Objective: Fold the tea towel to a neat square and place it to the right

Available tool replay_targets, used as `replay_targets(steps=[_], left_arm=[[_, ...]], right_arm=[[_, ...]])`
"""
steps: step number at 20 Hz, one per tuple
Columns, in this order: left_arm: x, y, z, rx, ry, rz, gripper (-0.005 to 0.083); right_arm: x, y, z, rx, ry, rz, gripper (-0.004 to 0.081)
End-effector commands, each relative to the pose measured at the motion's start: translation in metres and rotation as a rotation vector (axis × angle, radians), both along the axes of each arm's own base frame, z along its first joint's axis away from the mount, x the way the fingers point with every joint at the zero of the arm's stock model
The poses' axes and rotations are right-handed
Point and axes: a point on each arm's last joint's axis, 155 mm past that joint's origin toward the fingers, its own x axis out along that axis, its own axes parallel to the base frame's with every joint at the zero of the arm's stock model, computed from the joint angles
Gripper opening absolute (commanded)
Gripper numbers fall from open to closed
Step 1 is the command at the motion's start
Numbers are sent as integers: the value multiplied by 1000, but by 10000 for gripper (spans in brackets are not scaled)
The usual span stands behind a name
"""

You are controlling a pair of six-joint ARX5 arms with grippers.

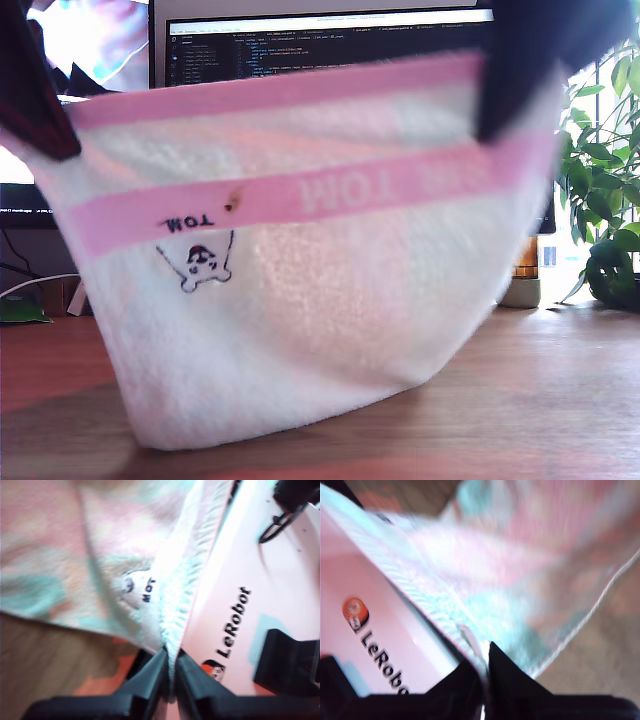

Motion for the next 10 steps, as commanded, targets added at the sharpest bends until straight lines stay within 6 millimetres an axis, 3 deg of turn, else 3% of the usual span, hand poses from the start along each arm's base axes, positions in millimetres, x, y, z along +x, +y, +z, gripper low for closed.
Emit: replay_targets(steps=[1,10], left_arm=[[-11,1,-5,17,29,-14,-24],[-63,0,-10,79,170,-120,-24]], right_arm=[[-11,-7,-10,-14,15,-10,-12],[-55,-24,-17,-60,89,26,-12]])
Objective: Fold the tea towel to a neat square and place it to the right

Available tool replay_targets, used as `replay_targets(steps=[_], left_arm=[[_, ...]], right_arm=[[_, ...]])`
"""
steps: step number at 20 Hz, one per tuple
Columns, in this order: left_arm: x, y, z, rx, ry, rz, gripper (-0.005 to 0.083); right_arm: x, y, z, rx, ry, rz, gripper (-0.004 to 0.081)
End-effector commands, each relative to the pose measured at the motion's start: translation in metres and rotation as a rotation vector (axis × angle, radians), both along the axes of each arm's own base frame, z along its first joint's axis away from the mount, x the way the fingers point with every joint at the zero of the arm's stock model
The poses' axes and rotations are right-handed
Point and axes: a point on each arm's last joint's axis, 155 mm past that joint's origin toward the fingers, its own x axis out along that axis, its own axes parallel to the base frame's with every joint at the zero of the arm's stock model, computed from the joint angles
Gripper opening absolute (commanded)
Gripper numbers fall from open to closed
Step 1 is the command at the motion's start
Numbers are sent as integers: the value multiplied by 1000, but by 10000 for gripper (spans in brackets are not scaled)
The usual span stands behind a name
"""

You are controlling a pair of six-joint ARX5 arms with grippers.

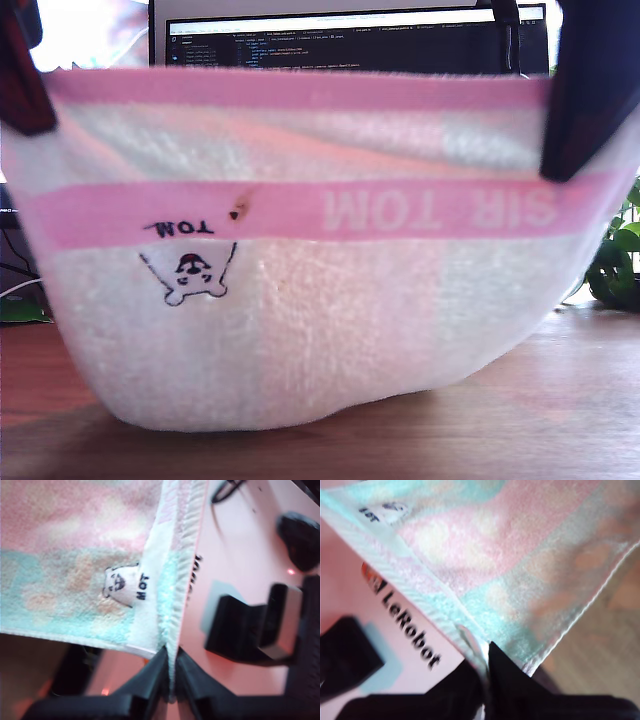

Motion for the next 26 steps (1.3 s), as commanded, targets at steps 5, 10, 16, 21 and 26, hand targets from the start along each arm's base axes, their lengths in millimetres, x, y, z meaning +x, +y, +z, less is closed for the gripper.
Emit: replay_targets(steps=[5,10,16,21,26], left_arm=[[-44,11,-1,50,169,-65,-24],[-73,18,4,72,258,-133,-24],[-9,19,-21,148,-67,-50,-24],[57,20,-22,174,-316,73,-24],[95,16,-29,173,-376,129,-24]], right_arm=[[-35,-20,-8,-81,72,48,-12],[-71,-24,-6,-81,185,134,-12],[-23,1,0,-11,-32,104,-12],[33,7,-7,-48,-187,66,-12],[78,7,-33,-102,-202,59,-12]])
